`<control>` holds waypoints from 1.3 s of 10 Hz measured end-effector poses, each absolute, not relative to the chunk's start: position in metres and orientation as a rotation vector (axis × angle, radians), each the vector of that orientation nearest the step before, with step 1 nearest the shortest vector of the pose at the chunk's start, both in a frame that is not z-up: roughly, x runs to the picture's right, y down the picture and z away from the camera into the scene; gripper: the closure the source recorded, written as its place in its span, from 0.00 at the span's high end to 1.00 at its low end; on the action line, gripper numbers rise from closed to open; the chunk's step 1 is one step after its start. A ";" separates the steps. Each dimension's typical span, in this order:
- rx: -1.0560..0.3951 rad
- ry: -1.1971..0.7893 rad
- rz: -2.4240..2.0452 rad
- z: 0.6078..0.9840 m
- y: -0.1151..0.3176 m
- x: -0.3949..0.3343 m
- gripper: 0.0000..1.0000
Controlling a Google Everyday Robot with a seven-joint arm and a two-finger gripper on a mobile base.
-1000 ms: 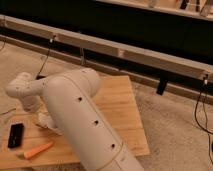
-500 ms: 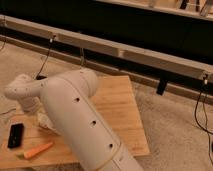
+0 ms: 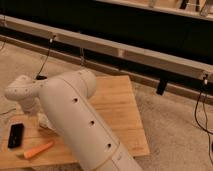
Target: Place the white sponge in the ceramic bowl
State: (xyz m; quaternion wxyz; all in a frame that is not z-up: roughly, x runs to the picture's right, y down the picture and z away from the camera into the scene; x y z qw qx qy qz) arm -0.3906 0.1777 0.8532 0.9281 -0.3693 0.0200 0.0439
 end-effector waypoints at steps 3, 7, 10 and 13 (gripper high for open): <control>-0.756 0.032 0.075 0.854 0.177 -0.392 0.37; -0.751 0.024 0.084 0.852 0.170 -0.394 0.01; -0.664 -0.034 0.128 0.829 0.110 -0.411 0.00; -0.523 -0.136 0.181 0.783 0.000 -0.429 0.00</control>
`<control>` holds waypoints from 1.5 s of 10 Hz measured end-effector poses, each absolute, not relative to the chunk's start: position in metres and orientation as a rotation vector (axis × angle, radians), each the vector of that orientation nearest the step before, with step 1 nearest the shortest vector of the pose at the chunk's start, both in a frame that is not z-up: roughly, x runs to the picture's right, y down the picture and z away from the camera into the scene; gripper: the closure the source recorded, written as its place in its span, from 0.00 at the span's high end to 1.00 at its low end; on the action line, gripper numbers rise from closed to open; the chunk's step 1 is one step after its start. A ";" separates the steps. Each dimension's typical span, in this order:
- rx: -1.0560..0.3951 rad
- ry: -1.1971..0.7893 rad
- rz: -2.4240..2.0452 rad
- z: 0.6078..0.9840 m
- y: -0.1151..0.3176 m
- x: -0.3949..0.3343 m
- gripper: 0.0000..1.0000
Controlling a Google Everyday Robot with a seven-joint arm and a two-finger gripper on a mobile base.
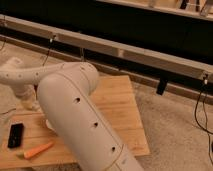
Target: Place the white sponge in the ceramic bowl
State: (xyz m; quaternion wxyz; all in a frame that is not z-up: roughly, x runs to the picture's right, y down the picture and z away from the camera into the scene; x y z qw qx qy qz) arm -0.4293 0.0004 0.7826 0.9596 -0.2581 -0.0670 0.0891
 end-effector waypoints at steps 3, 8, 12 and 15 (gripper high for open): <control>-0.401 -0.206 0.194 0.752 -0.095 -0.440 0.00; -0.415 -0.222 0.150 0.786 -0.103 -0.472 0.00; -0.462 -0.192 0.137 0.825 -0.082 -0.478 0.00; -0.523 -0.168 0.131 0.855 -0.052 -0.477 0.00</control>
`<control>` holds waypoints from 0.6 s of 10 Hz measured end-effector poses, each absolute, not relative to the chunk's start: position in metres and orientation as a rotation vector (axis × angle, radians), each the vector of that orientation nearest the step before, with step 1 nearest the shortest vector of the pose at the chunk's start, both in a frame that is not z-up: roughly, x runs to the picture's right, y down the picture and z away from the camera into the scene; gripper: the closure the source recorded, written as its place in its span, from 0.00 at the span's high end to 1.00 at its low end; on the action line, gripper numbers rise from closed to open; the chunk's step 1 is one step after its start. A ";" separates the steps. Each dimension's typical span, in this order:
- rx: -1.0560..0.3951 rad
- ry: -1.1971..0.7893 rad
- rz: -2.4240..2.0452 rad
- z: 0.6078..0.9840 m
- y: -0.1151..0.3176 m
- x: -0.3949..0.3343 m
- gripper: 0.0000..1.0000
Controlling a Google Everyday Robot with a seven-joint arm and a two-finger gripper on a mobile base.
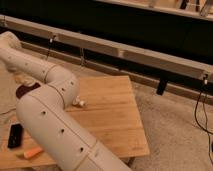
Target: Place the white sponge in the ceramic bowl
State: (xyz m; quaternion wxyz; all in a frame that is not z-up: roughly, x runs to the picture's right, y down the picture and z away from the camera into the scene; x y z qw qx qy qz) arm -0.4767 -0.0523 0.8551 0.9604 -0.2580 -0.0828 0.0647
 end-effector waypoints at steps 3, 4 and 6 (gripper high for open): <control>-0.570 -0.153 0.105 0.875 -0.025 -0.478 0.00; -0.577 -0.149 0.099 0.879 -0.020 -0.478 0.00; -0.594 -0.136 0.076 0.889 -0.005 -0.480 0.00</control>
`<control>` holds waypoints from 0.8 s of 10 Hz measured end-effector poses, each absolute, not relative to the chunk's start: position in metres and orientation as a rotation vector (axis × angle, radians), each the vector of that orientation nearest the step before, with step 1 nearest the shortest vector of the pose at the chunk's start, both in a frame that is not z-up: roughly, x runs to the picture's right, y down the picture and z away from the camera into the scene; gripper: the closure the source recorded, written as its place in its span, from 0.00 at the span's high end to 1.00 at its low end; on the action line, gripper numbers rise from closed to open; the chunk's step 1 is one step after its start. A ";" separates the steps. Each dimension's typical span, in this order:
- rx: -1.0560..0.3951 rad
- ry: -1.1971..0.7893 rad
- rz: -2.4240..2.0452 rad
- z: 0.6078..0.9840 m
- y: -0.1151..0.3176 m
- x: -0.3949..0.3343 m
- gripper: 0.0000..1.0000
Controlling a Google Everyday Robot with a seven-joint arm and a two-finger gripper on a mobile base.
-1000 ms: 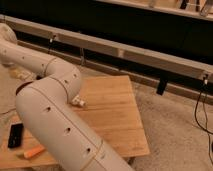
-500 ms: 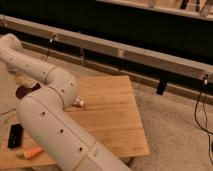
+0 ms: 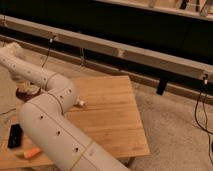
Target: Place the white sponge in the ceramic bowl
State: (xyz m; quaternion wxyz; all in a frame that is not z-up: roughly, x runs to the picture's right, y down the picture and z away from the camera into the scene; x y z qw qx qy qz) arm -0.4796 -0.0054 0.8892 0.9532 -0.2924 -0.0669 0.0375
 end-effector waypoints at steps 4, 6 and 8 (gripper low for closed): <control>-0.593 -0.110 0.011 0.903 0.014 -0.488 0.34; -0.586 -0.092 -0.016 0.909 0.021 -0.489 0.55; -0.579 -0.079 -0.040 0.910 0.024 -0.490 0.65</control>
